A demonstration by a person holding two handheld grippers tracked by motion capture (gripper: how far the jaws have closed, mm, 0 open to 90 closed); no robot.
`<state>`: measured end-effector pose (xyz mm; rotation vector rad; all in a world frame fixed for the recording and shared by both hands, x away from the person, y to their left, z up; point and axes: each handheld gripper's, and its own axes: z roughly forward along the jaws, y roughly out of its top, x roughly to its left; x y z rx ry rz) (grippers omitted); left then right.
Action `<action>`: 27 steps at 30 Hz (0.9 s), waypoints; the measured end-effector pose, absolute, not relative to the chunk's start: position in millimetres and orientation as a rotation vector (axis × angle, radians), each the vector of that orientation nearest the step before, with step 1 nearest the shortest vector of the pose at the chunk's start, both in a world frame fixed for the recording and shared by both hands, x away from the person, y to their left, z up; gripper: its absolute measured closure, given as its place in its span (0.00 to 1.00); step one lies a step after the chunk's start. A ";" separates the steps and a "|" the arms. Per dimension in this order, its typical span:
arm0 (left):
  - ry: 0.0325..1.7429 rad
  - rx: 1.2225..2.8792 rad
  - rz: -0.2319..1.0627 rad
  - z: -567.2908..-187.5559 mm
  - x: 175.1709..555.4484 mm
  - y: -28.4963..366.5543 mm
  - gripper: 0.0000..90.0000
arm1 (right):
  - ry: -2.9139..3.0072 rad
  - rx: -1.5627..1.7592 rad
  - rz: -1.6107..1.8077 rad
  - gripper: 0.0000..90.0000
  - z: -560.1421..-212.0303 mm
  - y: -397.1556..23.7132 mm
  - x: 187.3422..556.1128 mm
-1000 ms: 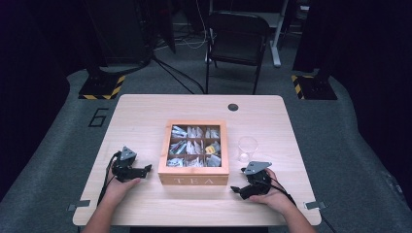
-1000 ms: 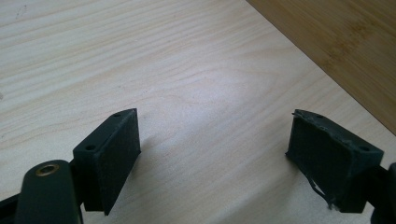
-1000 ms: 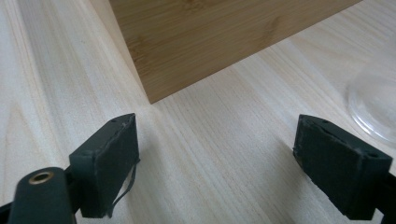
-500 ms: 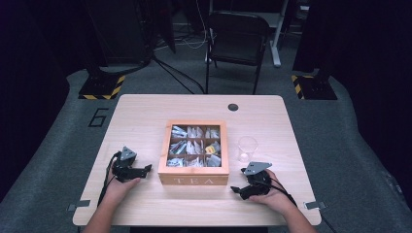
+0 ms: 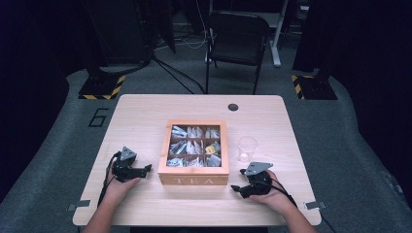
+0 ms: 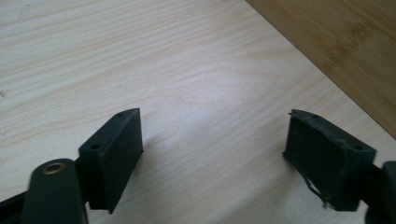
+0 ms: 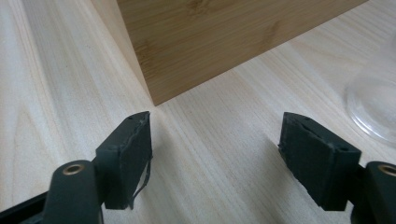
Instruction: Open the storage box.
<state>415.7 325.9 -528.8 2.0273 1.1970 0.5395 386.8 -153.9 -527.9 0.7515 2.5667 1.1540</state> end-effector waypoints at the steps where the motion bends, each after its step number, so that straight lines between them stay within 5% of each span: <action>1: 1.199 2.025 0.543 -528.4 415.3 326.0 0.25 | 2.569 0.754 1.152 0.32 -527.4 -153.9 386.7; 4: 1.201 2.024 0.549 -526.5 412.9 324.7 0.31 | 2.585 0.761 1.134 0.44 -523.6 -153.8 384.6; 27: 1.084 1.923 0.496 -488.4 379.9 309.7 0.45 | 2.416 0.863 1.267 0.55 -485.1 -157.4 366.4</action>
